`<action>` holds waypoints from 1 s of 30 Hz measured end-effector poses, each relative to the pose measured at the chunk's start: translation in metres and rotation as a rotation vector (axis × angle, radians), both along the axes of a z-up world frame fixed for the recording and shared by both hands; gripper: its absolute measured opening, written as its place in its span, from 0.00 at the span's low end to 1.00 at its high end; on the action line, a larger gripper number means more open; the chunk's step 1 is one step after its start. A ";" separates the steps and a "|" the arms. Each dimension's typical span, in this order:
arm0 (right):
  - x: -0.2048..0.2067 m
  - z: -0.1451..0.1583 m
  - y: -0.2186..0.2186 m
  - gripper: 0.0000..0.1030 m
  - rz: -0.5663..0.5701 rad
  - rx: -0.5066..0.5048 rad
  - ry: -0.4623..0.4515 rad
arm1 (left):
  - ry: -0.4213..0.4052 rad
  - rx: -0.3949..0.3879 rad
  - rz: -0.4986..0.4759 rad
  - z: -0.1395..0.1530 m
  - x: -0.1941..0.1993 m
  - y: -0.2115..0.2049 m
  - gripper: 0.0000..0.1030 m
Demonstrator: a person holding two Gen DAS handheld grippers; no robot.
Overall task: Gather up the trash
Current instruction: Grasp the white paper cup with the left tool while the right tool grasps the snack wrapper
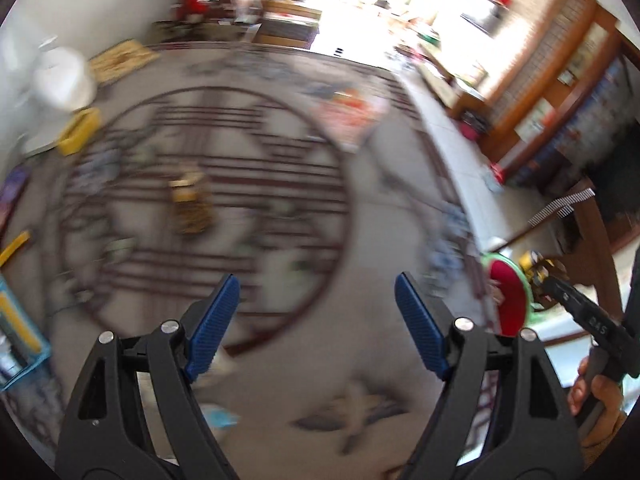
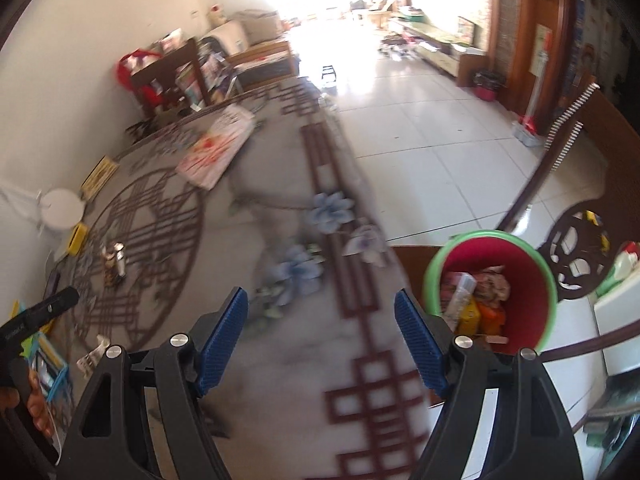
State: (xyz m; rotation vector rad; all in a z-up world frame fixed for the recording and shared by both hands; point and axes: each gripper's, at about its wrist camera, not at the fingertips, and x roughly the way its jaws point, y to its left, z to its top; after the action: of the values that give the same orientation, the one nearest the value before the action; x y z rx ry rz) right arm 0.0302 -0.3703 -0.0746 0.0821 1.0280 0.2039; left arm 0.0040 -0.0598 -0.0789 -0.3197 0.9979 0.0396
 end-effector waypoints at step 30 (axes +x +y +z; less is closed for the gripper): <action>-0.110 -0.136 0.325 0.24 0.630 -0.041 0.553 | 0.091 -0.044 0.125 -0.050 -0.052 0.179 0.77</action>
State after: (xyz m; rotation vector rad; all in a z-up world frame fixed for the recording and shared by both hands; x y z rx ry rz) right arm -0.0799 -0.0457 -0.2105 -0.2416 1.5906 0.7635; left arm -0.0480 0.1197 -0.1292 -0.4227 1.0693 0.1468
